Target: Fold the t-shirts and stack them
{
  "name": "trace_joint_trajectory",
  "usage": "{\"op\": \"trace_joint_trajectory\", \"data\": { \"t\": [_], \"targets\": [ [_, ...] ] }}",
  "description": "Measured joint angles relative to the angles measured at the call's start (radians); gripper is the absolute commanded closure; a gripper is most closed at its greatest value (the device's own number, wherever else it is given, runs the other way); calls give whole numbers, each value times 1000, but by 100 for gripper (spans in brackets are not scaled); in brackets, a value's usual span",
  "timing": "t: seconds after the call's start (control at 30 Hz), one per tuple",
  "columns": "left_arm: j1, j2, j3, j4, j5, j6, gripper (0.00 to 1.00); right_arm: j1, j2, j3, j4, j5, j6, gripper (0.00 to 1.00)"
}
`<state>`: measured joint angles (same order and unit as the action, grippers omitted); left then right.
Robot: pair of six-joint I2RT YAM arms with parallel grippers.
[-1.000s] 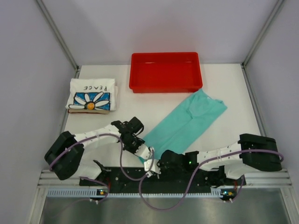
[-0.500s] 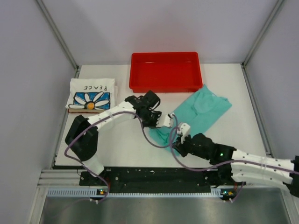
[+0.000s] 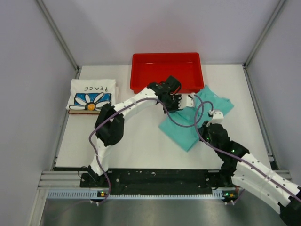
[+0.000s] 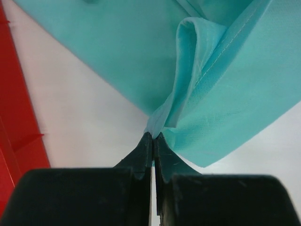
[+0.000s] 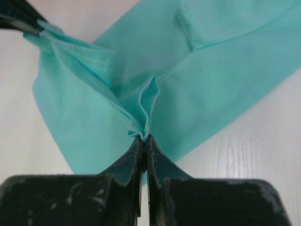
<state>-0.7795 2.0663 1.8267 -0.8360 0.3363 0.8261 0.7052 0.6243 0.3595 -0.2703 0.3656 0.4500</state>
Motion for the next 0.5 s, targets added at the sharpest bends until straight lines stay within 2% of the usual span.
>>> {"op": "trace_joint_trajectory", "data": {
  "t": [0.27,0.5],
  "targets": [
    [-32,124,95,70,-23,-56,100,-214,24,-89,103,27,90,100],
    [-48,202,130,120,-74,-85,100,-311,132,-127,220,19,124,100]
  ]
}}
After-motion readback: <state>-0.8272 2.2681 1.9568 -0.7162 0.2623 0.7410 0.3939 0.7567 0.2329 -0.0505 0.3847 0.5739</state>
